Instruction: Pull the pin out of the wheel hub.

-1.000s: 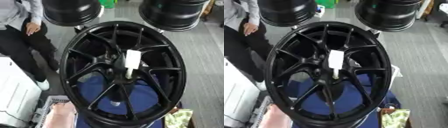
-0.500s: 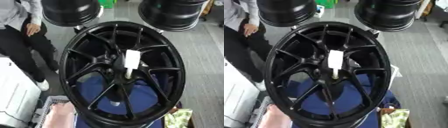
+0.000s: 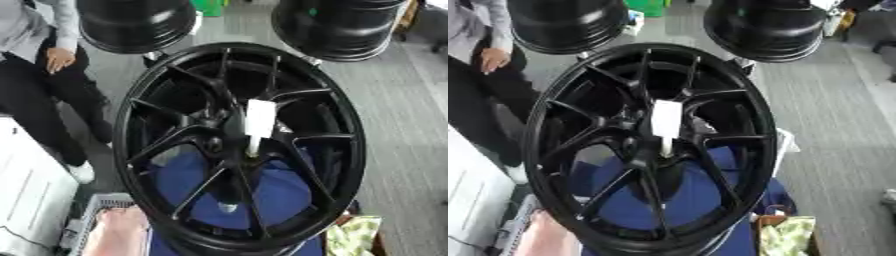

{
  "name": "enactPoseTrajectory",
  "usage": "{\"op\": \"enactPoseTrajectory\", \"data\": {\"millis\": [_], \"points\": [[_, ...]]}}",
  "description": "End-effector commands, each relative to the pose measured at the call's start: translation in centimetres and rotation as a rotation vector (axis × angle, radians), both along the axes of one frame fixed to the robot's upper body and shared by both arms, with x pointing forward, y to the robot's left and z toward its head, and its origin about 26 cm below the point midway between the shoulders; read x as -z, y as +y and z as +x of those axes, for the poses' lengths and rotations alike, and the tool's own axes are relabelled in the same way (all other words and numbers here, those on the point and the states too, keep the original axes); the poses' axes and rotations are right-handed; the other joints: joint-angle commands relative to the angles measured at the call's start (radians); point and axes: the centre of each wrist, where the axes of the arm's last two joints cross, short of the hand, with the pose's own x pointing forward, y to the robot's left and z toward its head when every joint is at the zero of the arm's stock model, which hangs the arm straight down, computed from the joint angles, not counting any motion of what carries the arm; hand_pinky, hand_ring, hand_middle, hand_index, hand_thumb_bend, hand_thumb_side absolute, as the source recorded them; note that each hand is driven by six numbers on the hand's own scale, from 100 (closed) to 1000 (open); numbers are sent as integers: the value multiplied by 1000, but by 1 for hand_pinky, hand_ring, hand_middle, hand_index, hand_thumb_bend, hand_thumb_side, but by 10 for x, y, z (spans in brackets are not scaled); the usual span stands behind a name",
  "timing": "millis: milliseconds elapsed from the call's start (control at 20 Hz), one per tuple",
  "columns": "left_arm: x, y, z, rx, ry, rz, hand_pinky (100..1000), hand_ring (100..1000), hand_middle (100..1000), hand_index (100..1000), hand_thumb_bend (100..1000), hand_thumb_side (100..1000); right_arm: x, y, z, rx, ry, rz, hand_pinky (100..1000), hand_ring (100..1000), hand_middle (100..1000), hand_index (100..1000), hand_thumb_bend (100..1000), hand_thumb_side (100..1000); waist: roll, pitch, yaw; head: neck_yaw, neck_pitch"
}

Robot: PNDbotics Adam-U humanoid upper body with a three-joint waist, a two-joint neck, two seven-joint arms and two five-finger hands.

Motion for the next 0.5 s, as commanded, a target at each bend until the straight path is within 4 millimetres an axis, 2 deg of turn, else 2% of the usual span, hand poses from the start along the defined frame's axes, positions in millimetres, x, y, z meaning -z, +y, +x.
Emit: {"op": "enactPoseTrajectory", "data": {"millis": [50, 500], "points": [[-12, 1, -1, 6, -28, 40, 622, 1000, 745, 755, 500, 725, -2, 12, 7, -20, 5, -23, 890, 886, 877, 928, 100, 338, -6, -32, 0, -1, 5], [-13, 0, -1, 11, -31, 39, 623, 1000, 745, 755, 500, 723, 8, 41, 25, -125, 54, -54, 895, 893, 891, 947, 100, 449, -4, -35, 6, -9, 5]]}}
